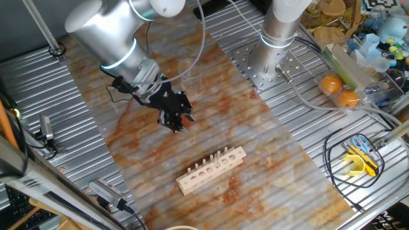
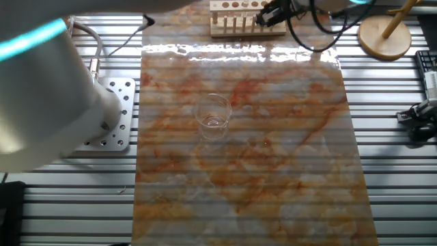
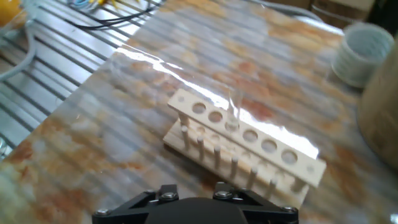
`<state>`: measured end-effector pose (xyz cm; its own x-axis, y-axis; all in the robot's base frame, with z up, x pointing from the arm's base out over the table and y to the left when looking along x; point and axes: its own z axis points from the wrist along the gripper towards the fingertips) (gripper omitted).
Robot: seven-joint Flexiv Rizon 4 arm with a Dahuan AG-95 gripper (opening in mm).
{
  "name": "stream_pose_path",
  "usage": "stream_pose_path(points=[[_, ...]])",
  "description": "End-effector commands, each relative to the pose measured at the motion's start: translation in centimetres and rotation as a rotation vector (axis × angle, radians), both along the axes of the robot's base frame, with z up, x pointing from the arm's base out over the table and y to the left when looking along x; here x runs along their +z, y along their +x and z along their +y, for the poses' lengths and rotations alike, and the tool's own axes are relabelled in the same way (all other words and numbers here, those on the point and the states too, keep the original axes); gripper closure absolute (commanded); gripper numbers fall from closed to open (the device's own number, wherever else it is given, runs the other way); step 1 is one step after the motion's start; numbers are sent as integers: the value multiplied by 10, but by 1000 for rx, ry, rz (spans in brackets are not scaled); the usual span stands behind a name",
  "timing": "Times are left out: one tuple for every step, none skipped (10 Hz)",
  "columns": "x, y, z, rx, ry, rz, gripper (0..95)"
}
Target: Pour out the test tube
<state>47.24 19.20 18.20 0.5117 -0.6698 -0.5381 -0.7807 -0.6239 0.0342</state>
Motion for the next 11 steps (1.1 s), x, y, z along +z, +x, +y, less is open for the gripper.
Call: stream_pose_path(points=[[1,2,3,2,-4,0,760],[1,2,3,-39,-5,12,760],[1,2,3,-79,-2,32,760],[1,2,3,-85,3,36,760],[1,2,3,-85,3,36,760],[1,2,3,-85,3,36,760],[1,2,3,-85,3,36,760],[1,2,3,-85,3,36,760],[1,2,3,-85,3,36,760],[1,2,3,-85,3,36,760],[1,2,3,-85,3,36,760]])
